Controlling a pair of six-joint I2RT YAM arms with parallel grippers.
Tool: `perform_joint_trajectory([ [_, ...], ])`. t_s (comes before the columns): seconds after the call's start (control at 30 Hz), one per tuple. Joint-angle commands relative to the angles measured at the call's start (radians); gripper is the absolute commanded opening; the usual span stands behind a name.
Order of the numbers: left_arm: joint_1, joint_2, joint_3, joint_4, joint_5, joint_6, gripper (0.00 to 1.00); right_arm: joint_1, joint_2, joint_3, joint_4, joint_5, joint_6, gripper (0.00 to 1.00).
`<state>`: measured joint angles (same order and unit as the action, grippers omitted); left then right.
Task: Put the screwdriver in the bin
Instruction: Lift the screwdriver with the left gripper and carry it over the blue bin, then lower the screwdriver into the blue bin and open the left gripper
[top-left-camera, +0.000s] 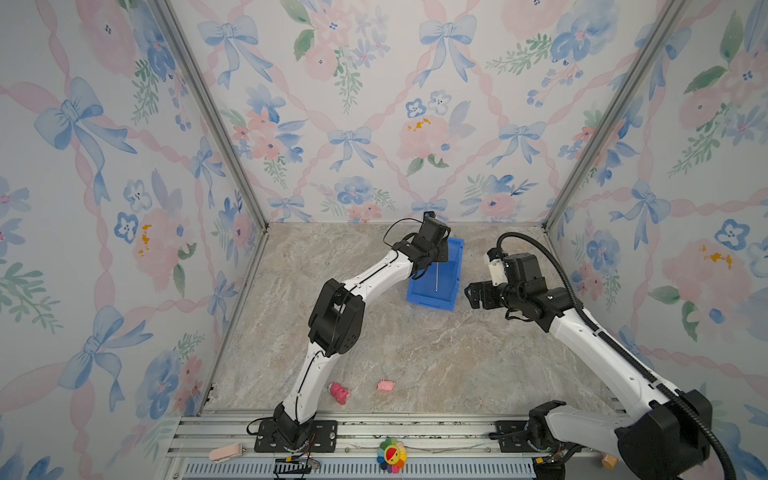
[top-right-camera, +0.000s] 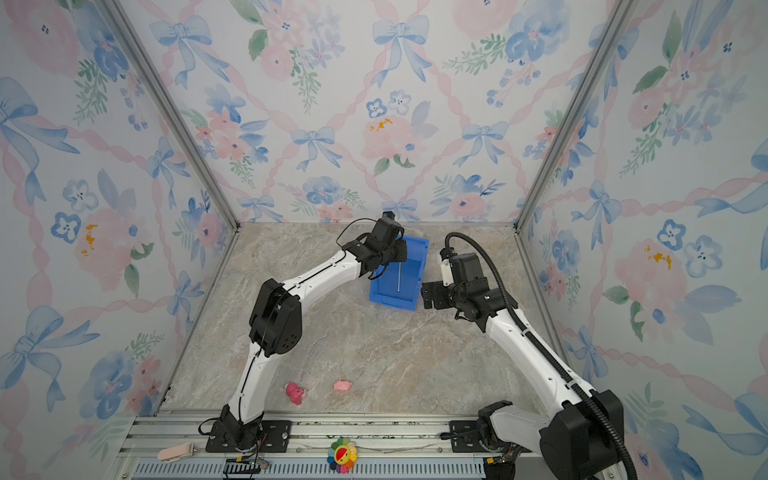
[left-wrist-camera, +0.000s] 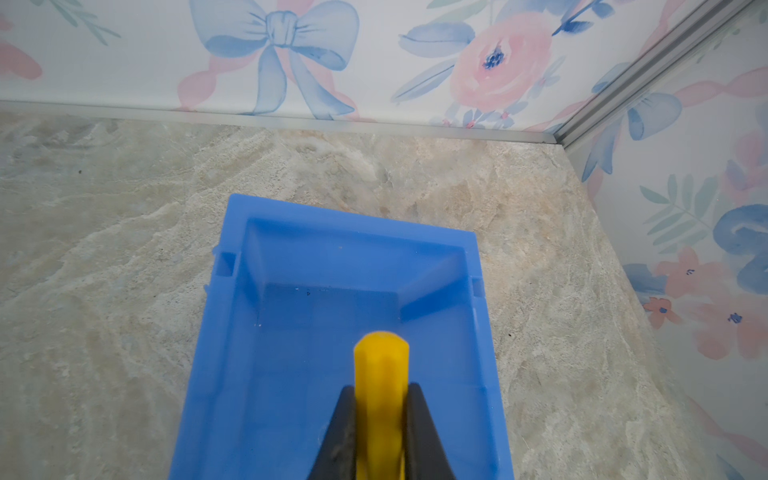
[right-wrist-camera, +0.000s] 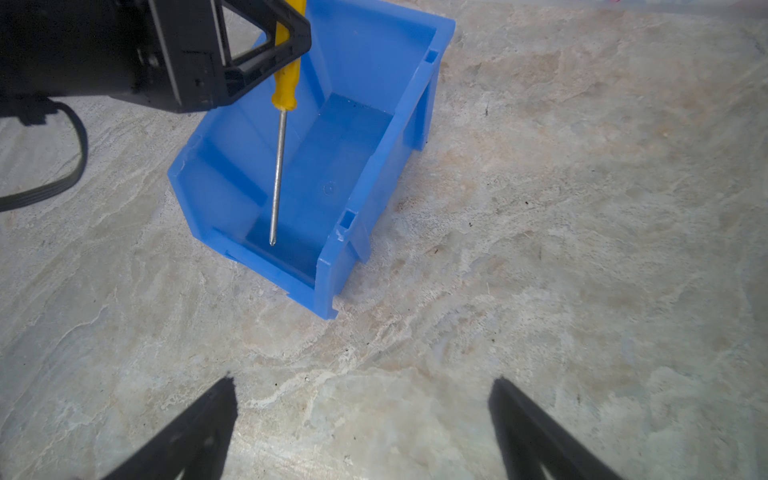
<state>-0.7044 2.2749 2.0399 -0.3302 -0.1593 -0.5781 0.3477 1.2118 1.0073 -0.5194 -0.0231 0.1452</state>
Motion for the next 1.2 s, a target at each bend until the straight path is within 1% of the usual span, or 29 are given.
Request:
perform_joint_trajectory([
  [0.0, -0.001, 0.04, 0.045, 0.005, -0.024, 0.041, 0.0, -0.007, 0.018, -0.01, 0.001, -0.006, -0.013, 0.97],
  [0.4, 0.002, 0.139, 0.071, 0.005, -0.042, 0.043, 0.0, -0.01, 0.033, -0.004, 0.002, -0.005, -0.013, 0.97],
  [0.8, -0.004, 0.195, 0.075, 0.005, -0.069, 0.031, 0.0, -0.009, 0.04, -0.003, 0.001, -0.008, -0.012, 0.97],
  [1.17, -0.004, 0.232, 0.08, 0.005, -0.053, 0.012, 0.0, -0.007, 0.043, 0.0, 0.003, -0.004, -0.014, 0.97],
])
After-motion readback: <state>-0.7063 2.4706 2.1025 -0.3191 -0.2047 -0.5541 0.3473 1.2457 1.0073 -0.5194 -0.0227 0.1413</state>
